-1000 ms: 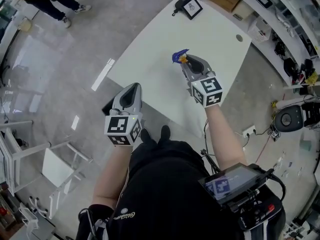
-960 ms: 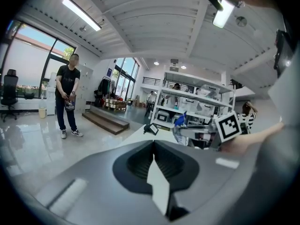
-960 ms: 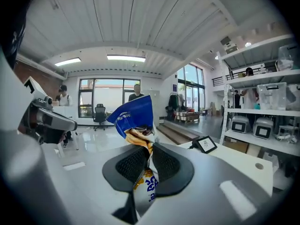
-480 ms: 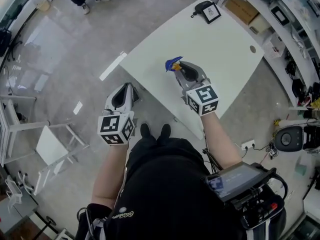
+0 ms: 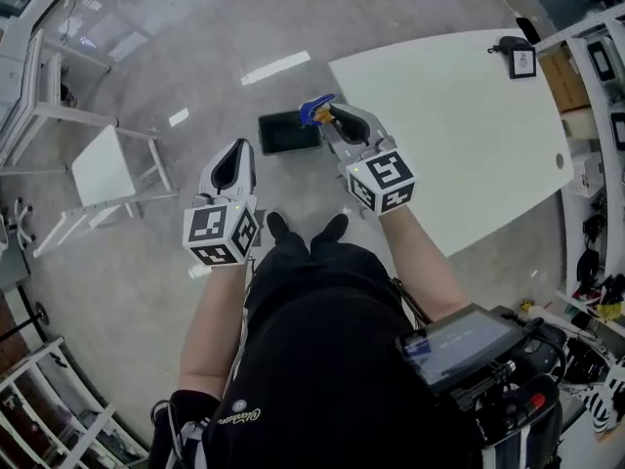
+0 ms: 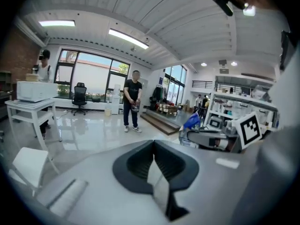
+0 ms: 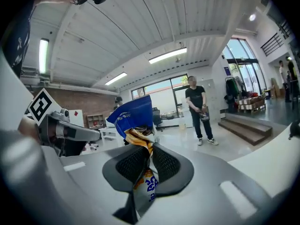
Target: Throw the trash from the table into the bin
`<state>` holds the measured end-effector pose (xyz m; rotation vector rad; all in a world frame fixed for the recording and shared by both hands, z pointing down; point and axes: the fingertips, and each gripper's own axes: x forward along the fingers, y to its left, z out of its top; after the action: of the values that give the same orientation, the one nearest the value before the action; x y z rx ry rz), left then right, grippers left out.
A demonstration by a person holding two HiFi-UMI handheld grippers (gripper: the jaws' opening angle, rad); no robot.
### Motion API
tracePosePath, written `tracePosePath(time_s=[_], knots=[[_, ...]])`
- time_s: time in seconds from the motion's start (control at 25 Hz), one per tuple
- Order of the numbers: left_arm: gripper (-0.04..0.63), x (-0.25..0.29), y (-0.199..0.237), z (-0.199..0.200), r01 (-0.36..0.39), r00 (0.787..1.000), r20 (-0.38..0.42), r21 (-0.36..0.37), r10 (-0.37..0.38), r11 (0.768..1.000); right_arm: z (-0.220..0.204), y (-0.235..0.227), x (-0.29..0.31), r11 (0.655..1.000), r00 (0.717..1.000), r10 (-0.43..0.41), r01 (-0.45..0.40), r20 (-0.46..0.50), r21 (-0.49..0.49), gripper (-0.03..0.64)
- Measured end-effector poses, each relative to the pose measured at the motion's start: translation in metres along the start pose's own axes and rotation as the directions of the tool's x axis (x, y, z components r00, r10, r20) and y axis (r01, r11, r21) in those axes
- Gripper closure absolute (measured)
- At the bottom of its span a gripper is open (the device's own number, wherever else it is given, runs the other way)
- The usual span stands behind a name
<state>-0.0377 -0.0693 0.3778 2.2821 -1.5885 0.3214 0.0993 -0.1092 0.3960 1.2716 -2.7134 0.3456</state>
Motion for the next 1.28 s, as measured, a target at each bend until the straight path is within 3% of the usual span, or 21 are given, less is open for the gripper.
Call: tracePosePath(time_s=[0.24,0.4,0.6,0.8,1.08,1.28], knots=[[0.587,-0.034,0.097,-0.024,-0.059,0.998,-0.008,-0.074,0.059,0.995,-0.023,0.080,0.069,0.998,0.995,0.062,-0.062,-0.076,0.004,0.575],[0.586,-0.030,0.115,-0.038,-0.027,0.999,-0.038,-0.094,0.024,0.995,-0.034,0.093,0.080,0.999,0.994,0.034,-0.032,-0.108,0.020,0.575],[0.588,-0.008,0.126,-0.052,-0.002,0.996,-0.084,-0.101,-0.007,0.995,-0.057,0.087,0.099,0.999,0.989,0.018,-0.011,-0.147,0.051,0.575],[0.587,0.028,0.137,-0.086,-0.035,0.990,-0.143,-0.149,0.013,0.988,-0.103,0.065,0.132,0.995,0.980,0.017,0.004,-0.200,0.103,0.575],[0.587,0.084,0.152,-0.160,-0.066,0.969,-0.246,-0.196,0.016,0.978,-0.189,0.015,0.181,0.986,0.960,0.004,0.042,-0.278,0.159,0.575],[0.587,0.115,0.164,-0.198,-0.082,0.956,-0.292,-0.204,0.019,0.976,-0.259,-0.016,0.218,0.990,0.930,-0.003,0.054,-0.367,0.129,0.575]])
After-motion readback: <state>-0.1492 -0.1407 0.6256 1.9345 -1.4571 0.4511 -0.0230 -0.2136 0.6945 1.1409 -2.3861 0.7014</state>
